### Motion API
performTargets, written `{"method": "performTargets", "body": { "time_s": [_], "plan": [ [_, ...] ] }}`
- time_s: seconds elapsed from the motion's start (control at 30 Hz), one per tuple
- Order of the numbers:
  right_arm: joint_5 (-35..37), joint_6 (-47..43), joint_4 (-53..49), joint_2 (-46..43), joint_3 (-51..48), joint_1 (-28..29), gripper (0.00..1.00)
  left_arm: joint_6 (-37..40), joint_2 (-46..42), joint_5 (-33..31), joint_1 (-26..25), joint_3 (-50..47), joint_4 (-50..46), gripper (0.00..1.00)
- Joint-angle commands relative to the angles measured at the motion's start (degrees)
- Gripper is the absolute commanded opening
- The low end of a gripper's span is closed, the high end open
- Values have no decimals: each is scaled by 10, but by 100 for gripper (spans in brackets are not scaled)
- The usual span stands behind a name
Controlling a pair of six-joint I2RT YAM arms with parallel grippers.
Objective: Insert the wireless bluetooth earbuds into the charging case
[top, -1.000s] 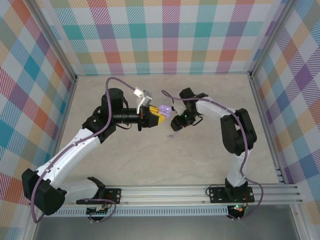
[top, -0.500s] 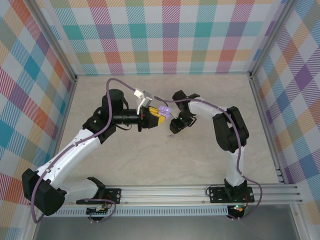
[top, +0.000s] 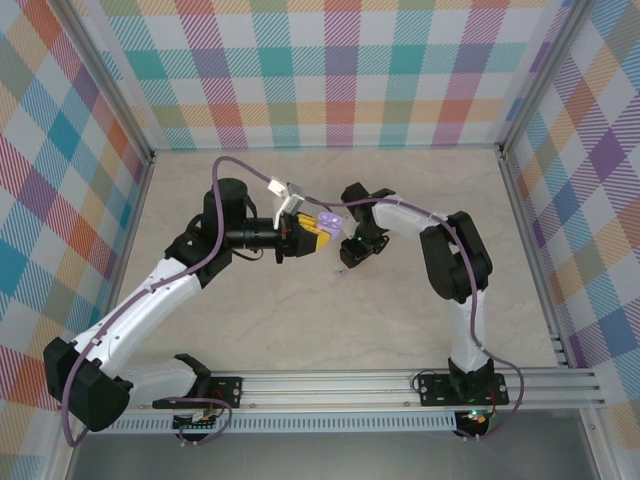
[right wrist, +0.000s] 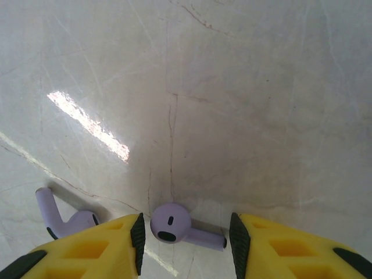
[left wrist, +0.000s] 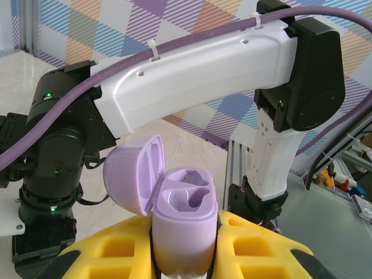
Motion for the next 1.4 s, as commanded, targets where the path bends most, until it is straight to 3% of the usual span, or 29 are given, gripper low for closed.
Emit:
{"method": "performTargets", "body": {
  "time_s": [0.0, 0.53, 0.87, 1.37],
  "plan": [
    [14, 13, -3, 10, 12, 4, 41, 3, -16, 1, 5, -5, -4, 11],
    [58, 89, -10, 17, 40, -7, 36, 10, -28, -3, 5, -7, -13, 11],
    [13, 57, -38, 5, 40, -8, 35, 10, -34, -3, 5, -8, -14, 11],
    [44, 52, -50, 41, 58, 0, 35, 10, -35, -2, 6, -8, -12, 11]
  ]
}}
